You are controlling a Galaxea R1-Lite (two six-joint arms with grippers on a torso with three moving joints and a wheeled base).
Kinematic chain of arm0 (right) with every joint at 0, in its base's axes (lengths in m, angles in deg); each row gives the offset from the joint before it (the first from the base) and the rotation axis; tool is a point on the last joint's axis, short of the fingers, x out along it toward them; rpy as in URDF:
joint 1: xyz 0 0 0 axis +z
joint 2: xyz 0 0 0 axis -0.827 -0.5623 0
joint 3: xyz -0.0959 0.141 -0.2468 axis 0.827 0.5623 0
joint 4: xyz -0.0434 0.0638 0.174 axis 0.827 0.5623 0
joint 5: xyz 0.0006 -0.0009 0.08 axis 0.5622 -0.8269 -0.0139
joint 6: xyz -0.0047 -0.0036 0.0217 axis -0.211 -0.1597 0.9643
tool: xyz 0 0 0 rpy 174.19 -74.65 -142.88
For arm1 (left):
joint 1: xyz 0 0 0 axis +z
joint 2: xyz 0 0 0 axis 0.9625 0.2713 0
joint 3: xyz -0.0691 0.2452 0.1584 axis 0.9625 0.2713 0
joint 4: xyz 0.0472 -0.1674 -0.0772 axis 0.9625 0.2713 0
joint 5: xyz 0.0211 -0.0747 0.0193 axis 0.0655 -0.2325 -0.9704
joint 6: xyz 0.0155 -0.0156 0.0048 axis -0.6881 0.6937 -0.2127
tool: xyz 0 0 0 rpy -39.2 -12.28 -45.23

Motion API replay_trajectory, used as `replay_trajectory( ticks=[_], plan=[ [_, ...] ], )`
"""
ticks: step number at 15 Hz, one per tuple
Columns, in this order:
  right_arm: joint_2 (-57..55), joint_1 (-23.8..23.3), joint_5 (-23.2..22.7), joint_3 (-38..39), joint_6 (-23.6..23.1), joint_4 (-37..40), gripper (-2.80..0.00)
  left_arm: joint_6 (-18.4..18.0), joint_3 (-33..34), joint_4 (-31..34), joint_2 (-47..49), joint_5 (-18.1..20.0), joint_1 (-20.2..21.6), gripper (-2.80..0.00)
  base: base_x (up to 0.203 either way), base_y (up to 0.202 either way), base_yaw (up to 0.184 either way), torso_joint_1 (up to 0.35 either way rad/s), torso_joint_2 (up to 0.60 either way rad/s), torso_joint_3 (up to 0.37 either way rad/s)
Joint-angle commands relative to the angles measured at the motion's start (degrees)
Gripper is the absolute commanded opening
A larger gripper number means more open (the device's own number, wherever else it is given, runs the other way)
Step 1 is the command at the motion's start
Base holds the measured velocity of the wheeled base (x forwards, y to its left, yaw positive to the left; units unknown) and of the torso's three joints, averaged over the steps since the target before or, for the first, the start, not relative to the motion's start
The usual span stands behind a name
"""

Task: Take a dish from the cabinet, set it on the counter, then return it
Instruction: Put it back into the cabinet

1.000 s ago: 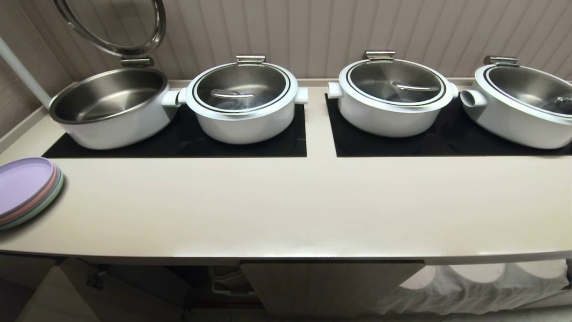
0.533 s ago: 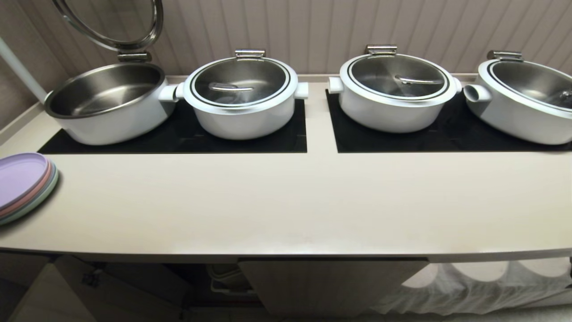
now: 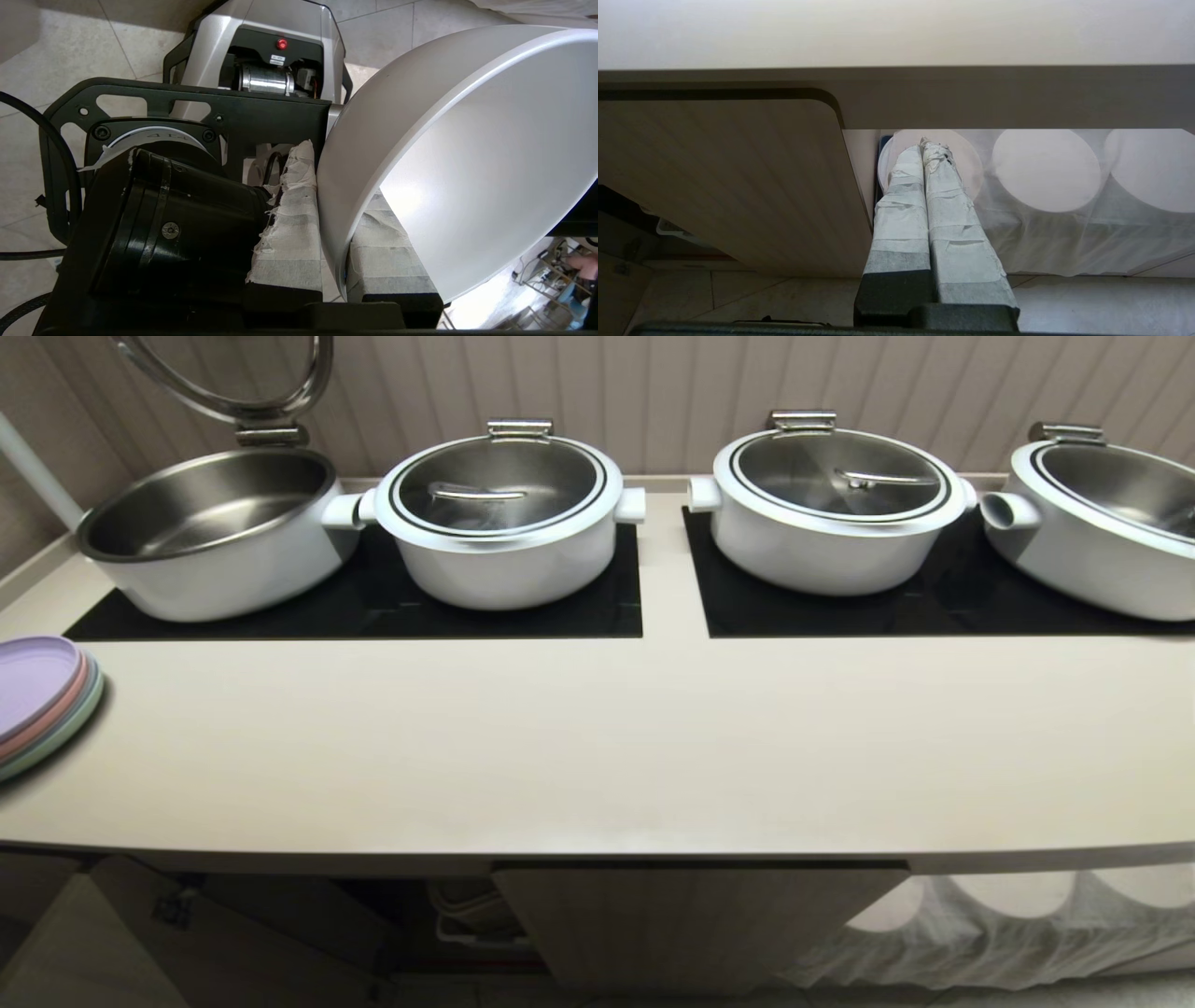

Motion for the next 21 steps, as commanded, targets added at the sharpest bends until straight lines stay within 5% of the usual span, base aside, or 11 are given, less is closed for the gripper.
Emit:
replay_trajectory(
  ticks=[1,21],
  plan=[
    [-0.06,0.01,0.00,0.00,0.05,0.00,-2.80,0.27,0.06,0.23,-0.03,0.14,-0.01,-2.80,0.000,0.000,0.000,-0.135,0.32,0.167],
    [-0.06,0.01,0.00,0.00,0.14,0.00,-2.80,0.45,0.86,2.25,-3.81,0.05,0.11,-2.80,0.000,0.000,0.000,-0.181,0.39,0.210]
  ],
)
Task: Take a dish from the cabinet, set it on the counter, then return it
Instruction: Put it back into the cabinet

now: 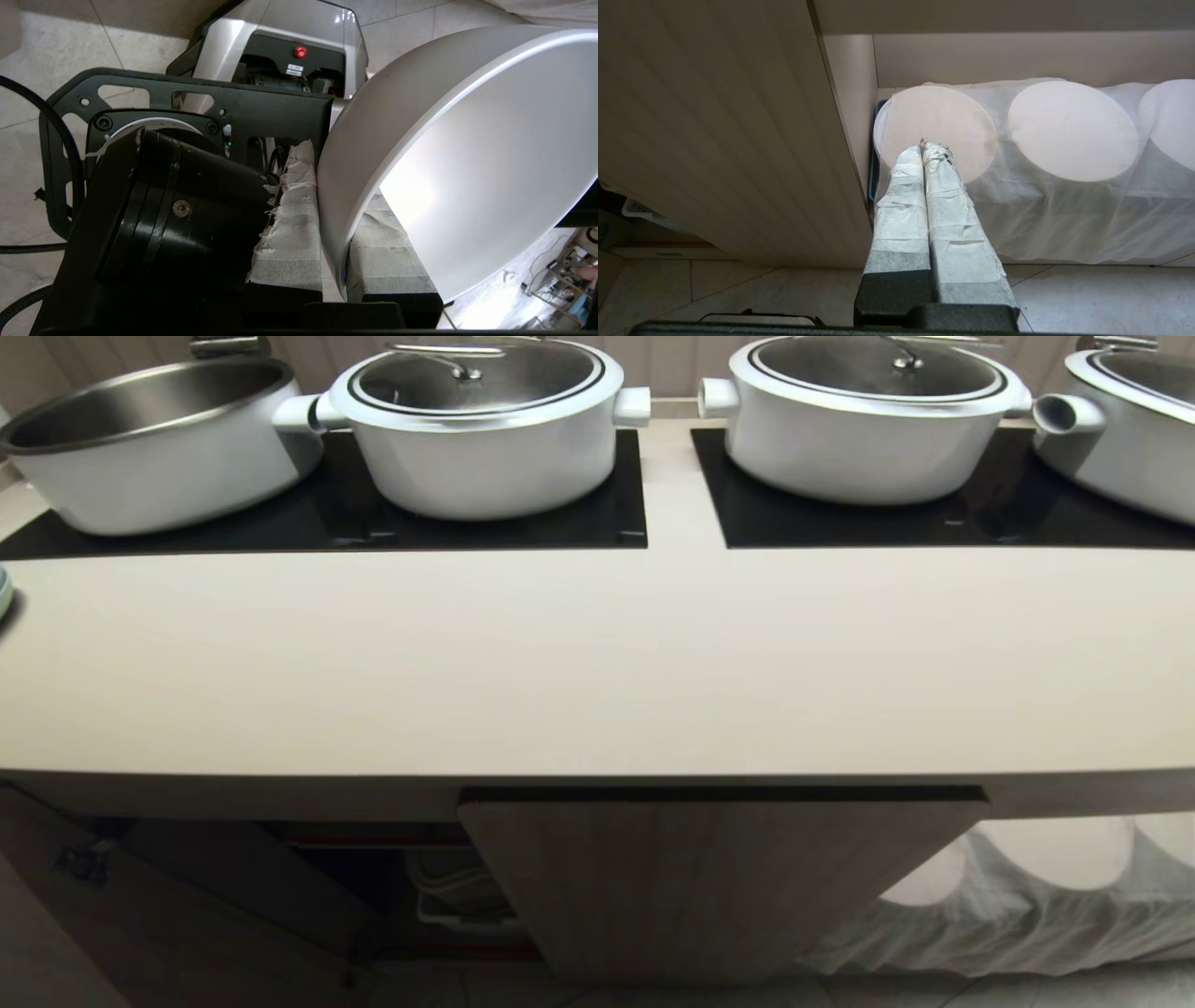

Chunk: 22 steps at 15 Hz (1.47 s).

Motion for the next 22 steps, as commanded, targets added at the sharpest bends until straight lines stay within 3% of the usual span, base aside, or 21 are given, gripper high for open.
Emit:
replay_trajectory(
  ticks=[1,22],
  plan=[
    [-0.06,0.01,0.02,0.00,0.03,0.00,-2.80,0.22,0.38,0.35,-0.55,-0.01,0.00,-2.80,0.000,0.000,0.000,-0.246,0.54,0.292],
    [-0.12,0.01,0.02,0.00,0.03,0.00,-2.80,0.13,1.29,0.88,-1.95,-0.13,0.00,-2.80,0.000,0.000,0.000,-0.197,0.49,0.291]
  ],
)
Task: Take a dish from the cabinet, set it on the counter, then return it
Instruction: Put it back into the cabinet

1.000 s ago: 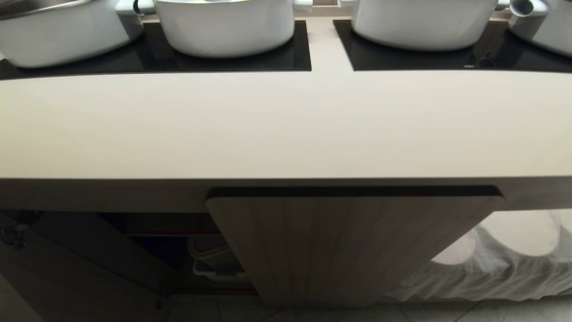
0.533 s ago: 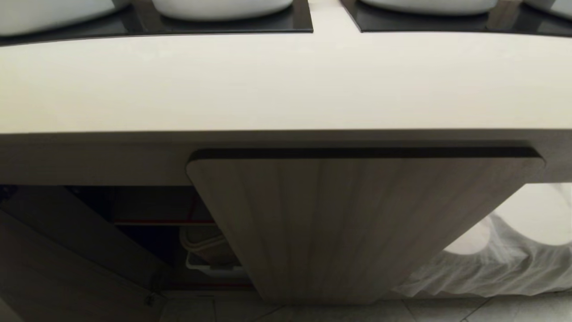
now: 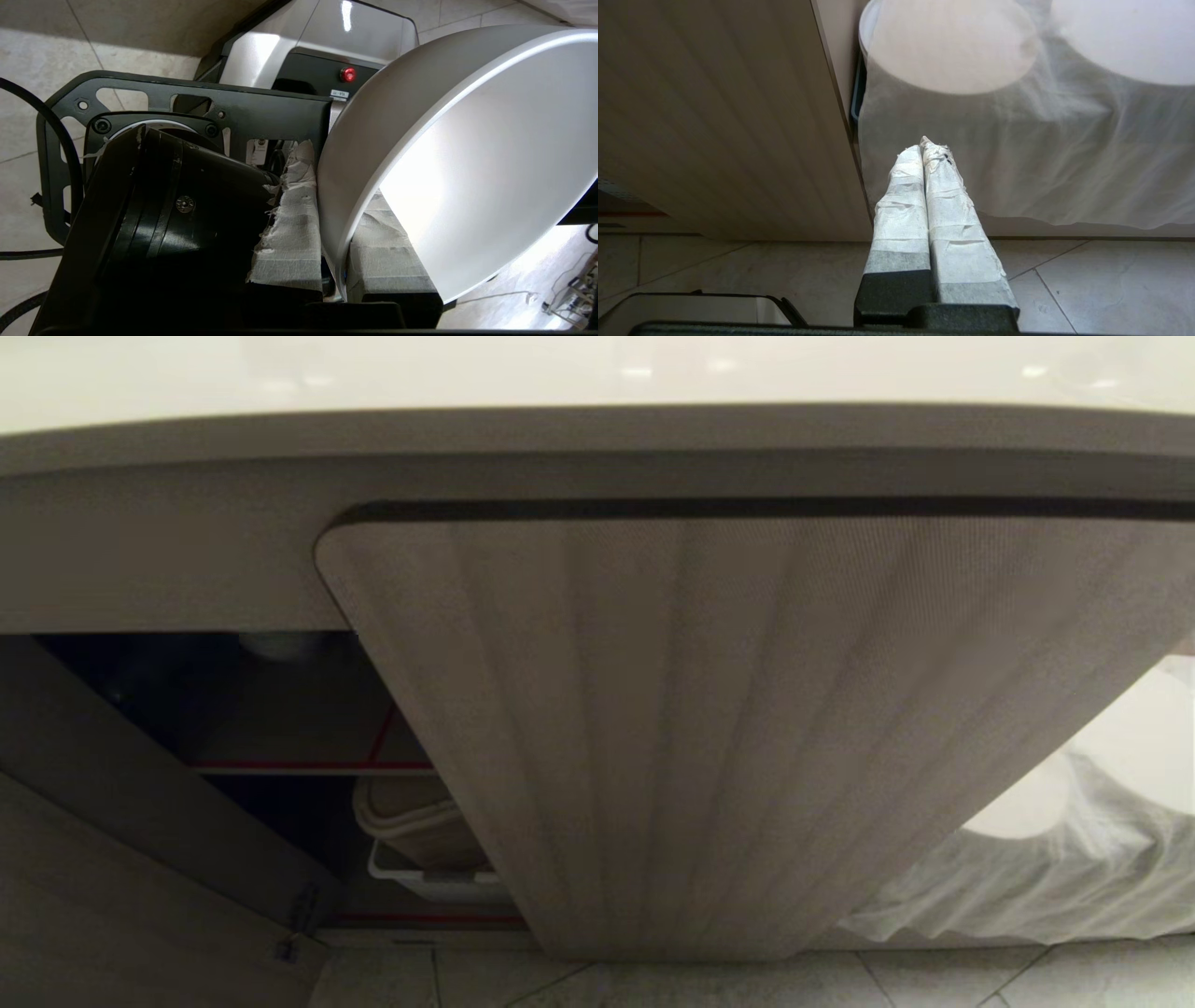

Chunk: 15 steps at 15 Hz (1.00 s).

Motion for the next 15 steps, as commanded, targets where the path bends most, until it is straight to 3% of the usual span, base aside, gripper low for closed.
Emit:
replay_trajectory(
  ticks=[1,5,15],
  plan=[
    [-0.06,0.01,0.02,0.00,0.00,0.00,-2.80,0.27,0.25,0.49,0.06,0.06,0.00,-2.80,0.000,0.000,0.000,-0.124,0.44,0.305],
    [-0.15,0.01,0.02,0.00,0.00,0.00,-2.80,0.30,0.69,0.49,0.06,0.06,0.00,-2.80,0.000,0.000,0.000,-0.066,0.25,0.183],
    [-0.15,0.01,0.02,0.00,0.01,0.00,-2.80,0.22,1.39,0.49,0.06,0.23,0.00,-2.80,0.000,0.000,0.000,-0.002,0.01,0.007]
  ],
)
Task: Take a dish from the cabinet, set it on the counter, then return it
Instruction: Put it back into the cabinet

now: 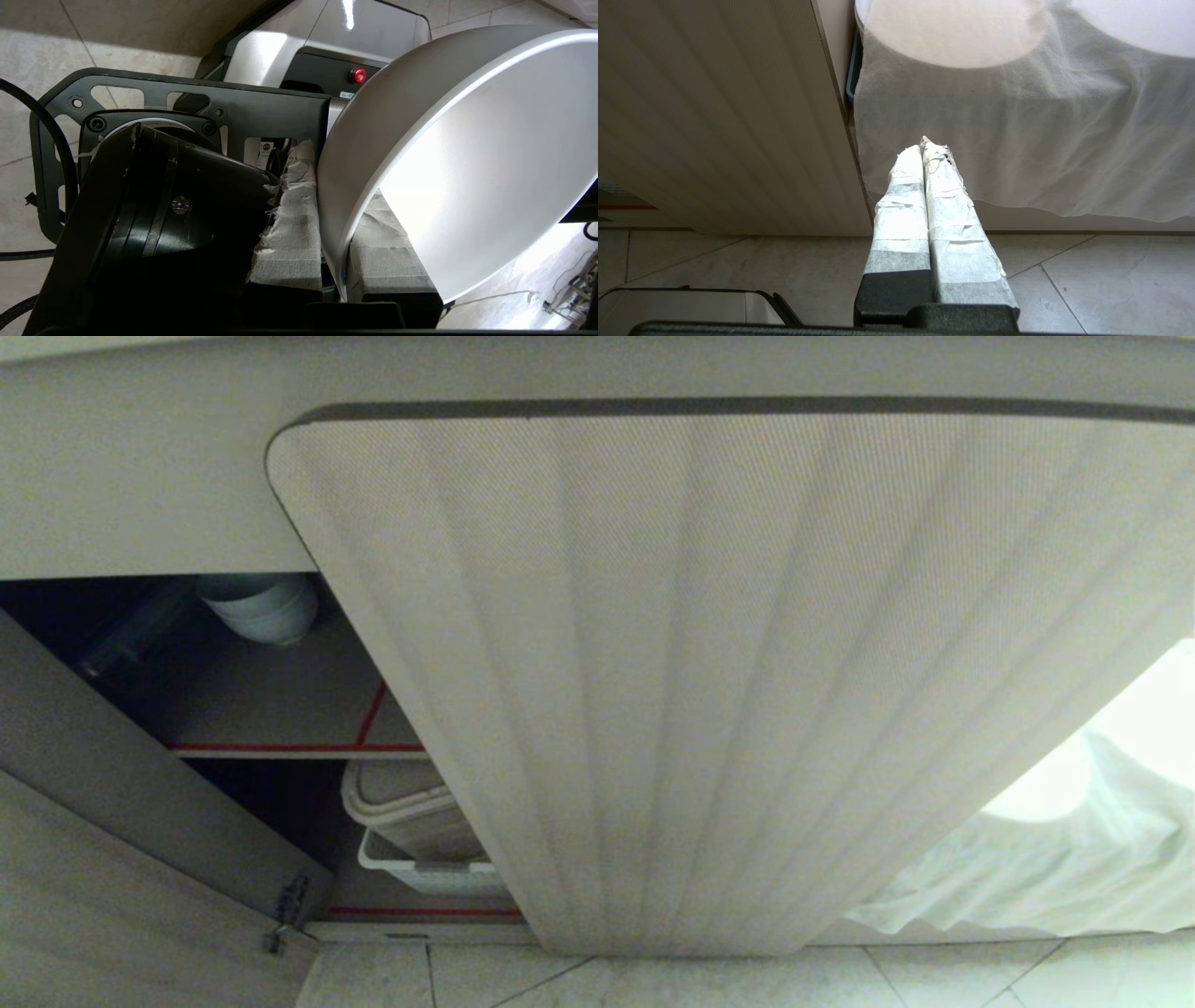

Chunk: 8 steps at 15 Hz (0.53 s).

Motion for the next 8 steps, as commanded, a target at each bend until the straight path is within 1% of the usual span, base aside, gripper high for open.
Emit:
replay_trajectory(
  ticks=[1,5,8],
  plan=[
    [-0.08,0.01,0.02,0.00,-0.02,0.00,-2.80,0.32,0.08,0.72,0.12,0.05,0.00,-2.80,0.000,0.000,0.000,0.000,0.00,0.000],
    [0.10,-0.03,0.02,0.00,-0.06,0.00,-2.80,0.37,0.25,0.63,0.21,-0.68,0.09,-2.80,0.000,0.000,0.000,0.000,0.00,0.000],
    [0.10,-0.06,0.02,0.00,-0.10,-0.01,-2.80,2.58,0.25,0.05,0.48,-2.82,0.00,-2.80,0.000,0.000,0.000,0.000,0.00,0.000]
  ],
)
